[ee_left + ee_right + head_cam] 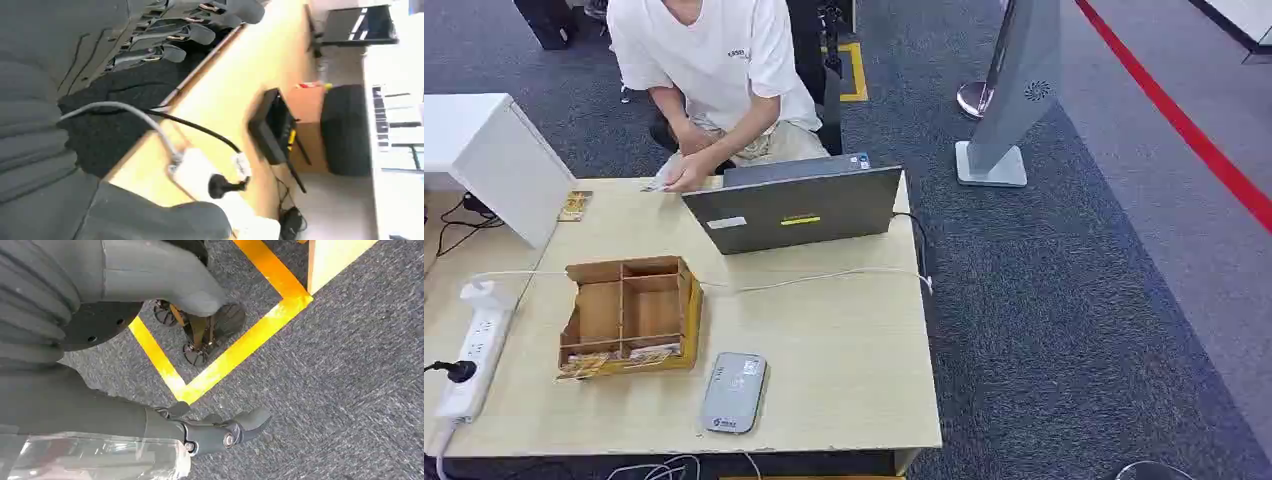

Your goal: Pass the card to the sensor for recognition and then transmit it.

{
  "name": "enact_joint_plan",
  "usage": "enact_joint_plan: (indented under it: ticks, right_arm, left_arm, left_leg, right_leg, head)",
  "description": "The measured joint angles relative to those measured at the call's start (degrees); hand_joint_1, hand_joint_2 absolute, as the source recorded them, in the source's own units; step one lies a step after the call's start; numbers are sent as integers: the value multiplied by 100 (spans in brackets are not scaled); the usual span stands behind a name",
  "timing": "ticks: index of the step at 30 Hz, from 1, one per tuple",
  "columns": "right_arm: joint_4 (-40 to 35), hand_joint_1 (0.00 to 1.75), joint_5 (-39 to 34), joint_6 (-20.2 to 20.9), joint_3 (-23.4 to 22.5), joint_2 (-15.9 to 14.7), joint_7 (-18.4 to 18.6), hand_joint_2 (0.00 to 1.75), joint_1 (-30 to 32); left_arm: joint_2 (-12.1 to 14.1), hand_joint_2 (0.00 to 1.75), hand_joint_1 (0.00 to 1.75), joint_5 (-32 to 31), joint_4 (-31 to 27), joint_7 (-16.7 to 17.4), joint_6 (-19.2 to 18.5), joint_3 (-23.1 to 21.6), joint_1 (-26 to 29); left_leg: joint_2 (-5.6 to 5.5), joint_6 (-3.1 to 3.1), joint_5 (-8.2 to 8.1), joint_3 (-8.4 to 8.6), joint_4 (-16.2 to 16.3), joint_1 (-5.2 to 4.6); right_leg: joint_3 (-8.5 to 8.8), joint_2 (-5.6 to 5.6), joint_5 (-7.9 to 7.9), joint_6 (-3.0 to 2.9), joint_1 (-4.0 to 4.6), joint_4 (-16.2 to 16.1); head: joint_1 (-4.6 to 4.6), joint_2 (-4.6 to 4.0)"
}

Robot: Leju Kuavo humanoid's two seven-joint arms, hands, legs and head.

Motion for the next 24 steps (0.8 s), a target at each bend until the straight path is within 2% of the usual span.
enact_joint_plan:
  ticks: [8,12,18,24]
  right_arm:
    - [59,0,103,-81,0,9,90,175,-75]
    - [83,0,177,-96,9,15,157,175,-101]
    - [116,0,278,-100,48,44,232,175,-141]
    - [153,0,378,-100,151,52,314,175,-189]
  left_arm:
    - [13,175,0,-1228,-809,-90,785,-920,-106]
    - [81,175,0,-1976,-972,-92,1116,-1230,-240]
    - [396,175,0,-2907,-911,346,1412,-1672,-650]
    - [820,175,0,-3718,-546,853,1667,-2151,-1122]
  left_leg:
    - [0,0,1,1,0,-1]
    - [0,1,4,1,0,-1]
    - [0,-3,7,1,1,0]
    - [0,-1,14,1,1,0]
  right_leg:
    - [0,0,2,-1,0,0]
    - [0,-1,4,-2,0,0]
    - [-1,0,6,-4,0,1]
    - [-2,1,7,-4,0,2]
  head:
    - [0,0]
    - [0,0]
    - [-2,0]
    - [0,0]
